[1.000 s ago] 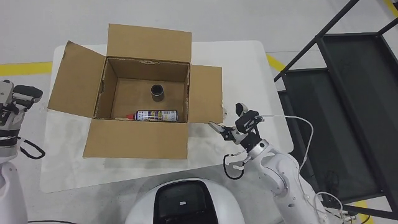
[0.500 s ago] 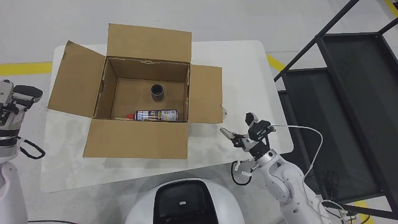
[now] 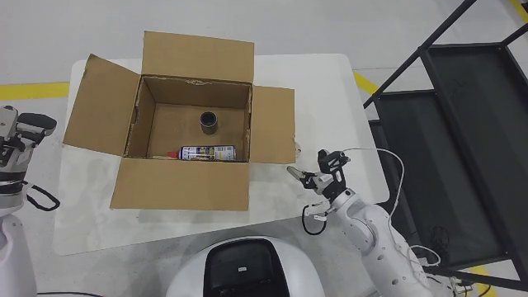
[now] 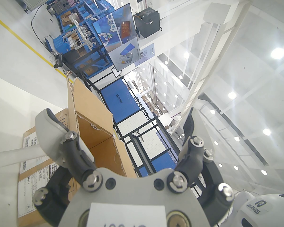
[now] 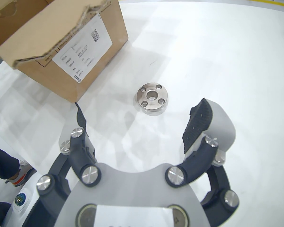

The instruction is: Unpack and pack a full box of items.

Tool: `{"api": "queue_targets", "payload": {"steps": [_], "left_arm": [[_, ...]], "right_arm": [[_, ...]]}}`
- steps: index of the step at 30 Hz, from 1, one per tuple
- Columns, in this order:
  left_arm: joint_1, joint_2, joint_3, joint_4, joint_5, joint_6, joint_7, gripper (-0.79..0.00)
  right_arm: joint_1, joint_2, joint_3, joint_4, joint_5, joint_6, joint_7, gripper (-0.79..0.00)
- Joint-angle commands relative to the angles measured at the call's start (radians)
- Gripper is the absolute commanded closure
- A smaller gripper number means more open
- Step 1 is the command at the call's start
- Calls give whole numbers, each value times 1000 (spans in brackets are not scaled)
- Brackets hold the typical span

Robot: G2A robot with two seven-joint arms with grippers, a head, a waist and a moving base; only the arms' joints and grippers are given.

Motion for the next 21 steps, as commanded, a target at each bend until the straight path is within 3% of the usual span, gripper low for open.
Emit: {"api": "queue_targets", "payload": {"steps": [1,15,21], "left_arm": [[0,0,0,0,0,0,0,-785],[0,0,0,0,0,0,0,-785],[0,0,0,0,0,0,0,-785]], "right_arm": [[30,-3,-20,18,2,17,34,-785],[172,-20,-120,104,16,156,210,-779],[172,-20,-126,95,19,188,239,-711]]}}
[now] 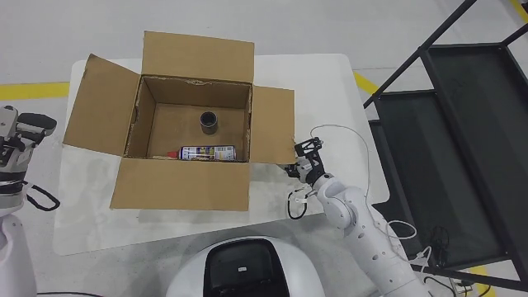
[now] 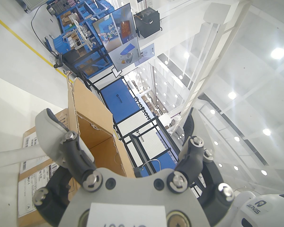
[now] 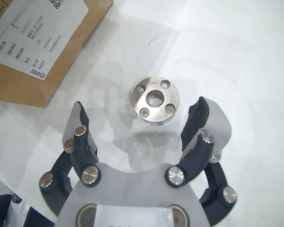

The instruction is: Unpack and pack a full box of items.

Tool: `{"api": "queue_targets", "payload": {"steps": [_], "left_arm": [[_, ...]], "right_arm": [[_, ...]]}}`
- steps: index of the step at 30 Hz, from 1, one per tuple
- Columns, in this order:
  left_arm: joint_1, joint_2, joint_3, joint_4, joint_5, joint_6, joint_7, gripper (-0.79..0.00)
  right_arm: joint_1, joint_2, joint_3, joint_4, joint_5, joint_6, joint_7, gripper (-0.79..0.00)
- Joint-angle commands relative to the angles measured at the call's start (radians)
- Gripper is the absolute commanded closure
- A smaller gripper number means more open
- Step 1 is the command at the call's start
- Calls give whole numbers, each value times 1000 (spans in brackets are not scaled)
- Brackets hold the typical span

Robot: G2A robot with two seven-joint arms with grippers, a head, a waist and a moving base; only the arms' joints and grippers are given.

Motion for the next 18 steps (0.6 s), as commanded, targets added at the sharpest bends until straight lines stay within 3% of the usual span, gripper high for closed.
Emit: {"api": "queue_targets", "payload": {"steps": [1,3,13,18], "left_arm": [[0,0,0,0,0,0,0,-785],[0,0,0,0,0,0,0,-785],[0,0,0,0,0,0,0,-785],[0,0,0,0,0,0,0,-785]], "right_arm": [[0,0,-1,-1,1,8,6,-686],[0,0,-4,-1,4,13,7,-628],[31,-4,-22,18,6,60,39,-603],[49,-6,-33,19,-1,82,60,-542]]}}
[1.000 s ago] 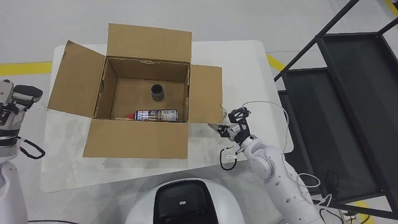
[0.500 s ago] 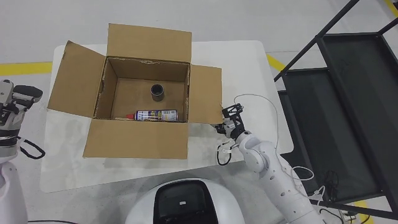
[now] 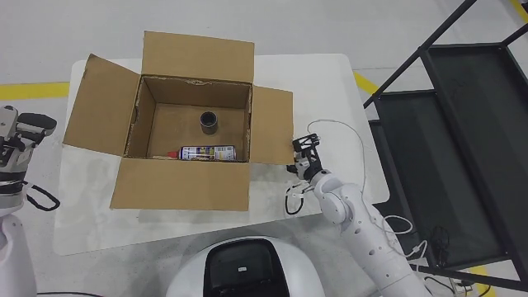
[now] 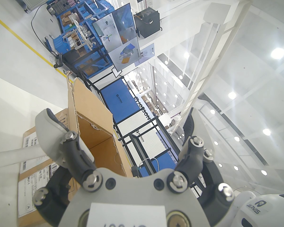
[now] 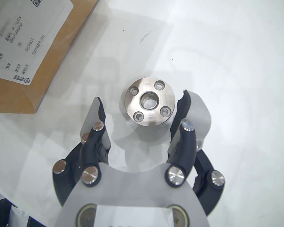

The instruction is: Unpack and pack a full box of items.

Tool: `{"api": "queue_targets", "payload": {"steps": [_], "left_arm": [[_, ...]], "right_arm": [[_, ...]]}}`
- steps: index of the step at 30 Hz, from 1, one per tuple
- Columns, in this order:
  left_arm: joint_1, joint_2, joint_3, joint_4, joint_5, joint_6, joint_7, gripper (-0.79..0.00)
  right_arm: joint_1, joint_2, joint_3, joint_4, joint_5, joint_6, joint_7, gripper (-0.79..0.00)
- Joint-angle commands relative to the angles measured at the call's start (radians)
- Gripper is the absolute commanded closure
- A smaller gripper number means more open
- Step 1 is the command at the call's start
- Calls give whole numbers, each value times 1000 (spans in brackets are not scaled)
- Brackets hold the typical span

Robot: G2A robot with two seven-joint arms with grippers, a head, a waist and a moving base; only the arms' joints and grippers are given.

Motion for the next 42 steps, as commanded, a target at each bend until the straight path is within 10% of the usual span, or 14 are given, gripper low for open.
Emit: {"api": "queue_targets", "payload": {"steps": [1,29,36,42], "left_arm": [[0,0,0,0,0,0,0,-785],[0,0,0,0,0,0,0,-785],[0,0,0,0,0,0,0,-785],[0,0,0,0,0,0,0,-785]], "right_arm": [[6,-1,-5,-1,-5,14,14,-545],[69,-11,-51,31,-17,105,123,-351],[57,-10,-44,16,-16,98,106,0],[9,-2,-13,-32,-23,98,89,0]]}}
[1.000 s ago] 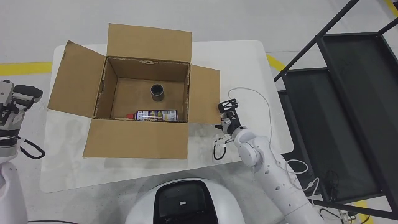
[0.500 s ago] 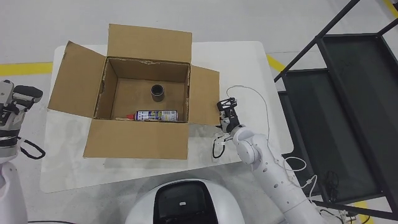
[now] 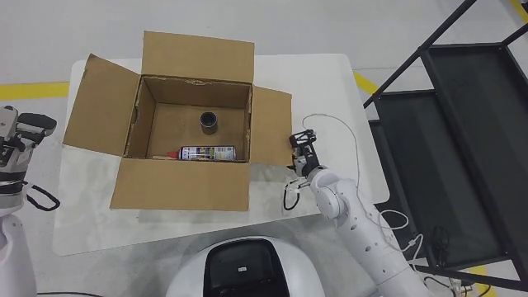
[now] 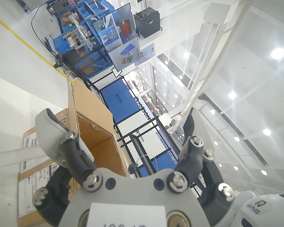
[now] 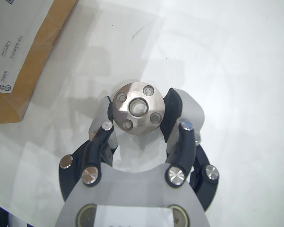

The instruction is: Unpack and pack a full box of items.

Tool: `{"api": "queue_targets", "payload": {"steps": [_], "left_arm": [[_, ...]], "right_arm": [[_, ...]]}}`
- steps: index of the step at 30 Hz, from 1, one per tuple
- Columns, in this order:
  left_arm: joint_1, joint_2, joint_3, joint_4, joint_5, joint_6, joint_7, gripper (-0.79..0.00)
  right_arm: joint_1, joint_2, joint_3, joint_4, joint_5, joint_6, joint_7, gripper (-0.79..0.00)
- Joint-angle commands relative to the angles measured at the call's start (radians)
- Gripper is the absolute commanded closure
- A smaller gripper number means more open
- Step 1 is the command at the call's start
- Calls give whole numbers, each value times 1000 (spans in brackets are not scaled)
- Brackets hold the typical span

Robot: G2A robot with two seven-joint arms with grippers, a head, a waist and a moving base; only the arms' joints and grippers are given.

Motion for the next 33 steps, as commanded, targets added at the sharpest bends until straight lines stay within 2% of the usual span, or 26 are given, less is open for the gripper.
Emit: {"api": "queue_targets", "payload": {"steps": [1,15,22,33], "left_arm": [[0,0,0,0,0,0,0,-785],[0,0,0,0,0,0,0,-785],[0,0,0,0,0,0,0,-785],[0,0,0,0,0,0,0,-785]], "right_arm": [[-18,2,8,-20,-5,6,-6,0],[-219,25,94,-232,-50,1,-93,0],[-361,35,126,-421,-123,8,-186,0],[-551,45,132,-690,-291,62,-224,0]]}}
